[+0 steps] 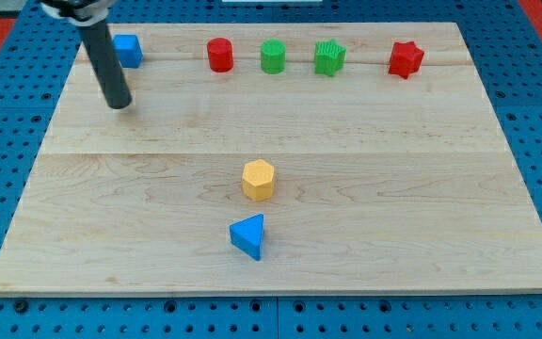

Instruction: Push the yellow hexagon diagonally towards the bottom left of the red circle

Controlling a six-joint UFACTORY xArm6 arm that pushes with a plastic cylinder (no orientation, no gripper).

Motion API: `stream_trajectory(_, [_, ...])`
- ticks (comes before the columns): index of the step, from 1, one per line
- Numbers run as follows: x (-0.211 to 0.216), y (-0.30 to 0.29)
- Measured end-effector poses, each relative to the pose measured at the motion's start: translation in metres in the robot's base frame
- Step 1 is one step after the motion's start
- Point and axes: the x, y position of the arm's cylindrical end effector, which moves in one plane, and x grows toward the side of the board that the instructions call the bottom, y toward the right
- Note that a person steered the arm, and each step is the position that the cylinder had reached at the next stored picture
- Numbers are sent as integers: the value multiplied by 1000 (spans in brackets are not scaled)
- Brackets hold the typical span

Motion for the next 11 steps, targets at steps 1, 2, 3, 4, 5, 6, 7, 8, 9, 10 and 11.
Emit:
stream_trajectory(1, [-29,-3])
stream_trajectory(2, [-46,-5])
stream_trajectory(3, [-30,12])
stream_trajectory(4, [14,70])
stream_trajectory(5, [46,140])
stream_trajectory(6, [65,211])
stream_trajectory(7, [102,274])
stream_trajectory(8, [146,269])
stream_trajectory(9, [138,196])
stream_trajectory(10, [112,129])
stream_trajectory(11, [83,67])
